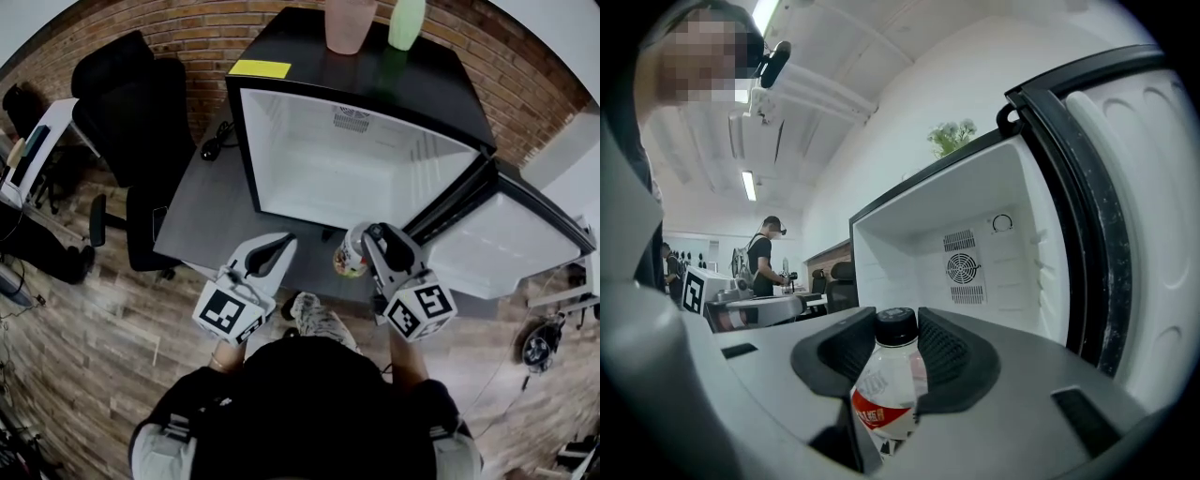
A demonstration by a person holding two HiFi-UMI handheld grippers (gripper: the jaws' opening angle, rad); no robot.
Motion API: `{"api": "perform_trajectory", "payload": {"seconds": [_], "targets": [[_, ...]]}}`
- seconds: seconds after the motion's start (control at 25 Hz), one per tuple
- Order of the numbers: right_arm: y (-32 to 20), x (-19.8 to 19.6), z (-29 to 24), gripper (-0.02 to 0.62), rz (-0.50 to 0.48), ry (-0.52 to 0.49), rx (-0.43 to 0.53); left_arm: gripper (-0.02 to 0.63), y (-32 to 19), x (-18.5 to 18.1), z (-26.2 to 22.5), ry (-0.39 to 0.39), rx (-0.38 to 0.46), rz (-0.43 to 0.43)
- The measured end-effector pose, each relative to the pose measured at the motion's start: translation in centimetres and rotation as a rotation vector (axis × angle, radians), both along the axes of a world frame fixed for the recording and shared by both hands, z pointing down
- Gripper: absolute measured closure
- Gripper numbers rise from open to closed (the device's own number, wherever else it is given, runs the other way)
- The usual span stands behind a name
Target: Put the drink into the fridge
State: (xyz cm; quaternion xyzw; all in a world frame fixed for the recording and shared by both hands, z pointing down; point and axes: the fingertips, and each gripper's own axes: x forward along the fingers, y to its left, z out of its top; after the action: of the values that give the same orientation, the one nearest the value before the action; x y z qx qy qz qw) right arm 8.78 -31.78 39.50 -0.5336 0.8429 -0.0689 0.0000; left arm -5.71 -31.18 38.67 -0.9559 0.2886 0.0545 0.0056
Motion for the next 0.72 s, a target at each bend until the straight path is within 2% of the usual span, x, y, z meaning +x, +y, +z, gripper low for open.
{"api": "perform_trajectory", "payload": {"seconds": [0.44,0.72], "targets": [[-5.1,1.0,-0.2,0.459,0.001,0.028,0.012,0.609,-2.7,-0.8,0.8,-0.023,-0.051,-0.04],[-8.8,1.5,-0.1,0.459,-0.004,0.066,0.017,0.609,-4.6,-0.7,0.4,-0.009,-0.013,-0.052]]}}
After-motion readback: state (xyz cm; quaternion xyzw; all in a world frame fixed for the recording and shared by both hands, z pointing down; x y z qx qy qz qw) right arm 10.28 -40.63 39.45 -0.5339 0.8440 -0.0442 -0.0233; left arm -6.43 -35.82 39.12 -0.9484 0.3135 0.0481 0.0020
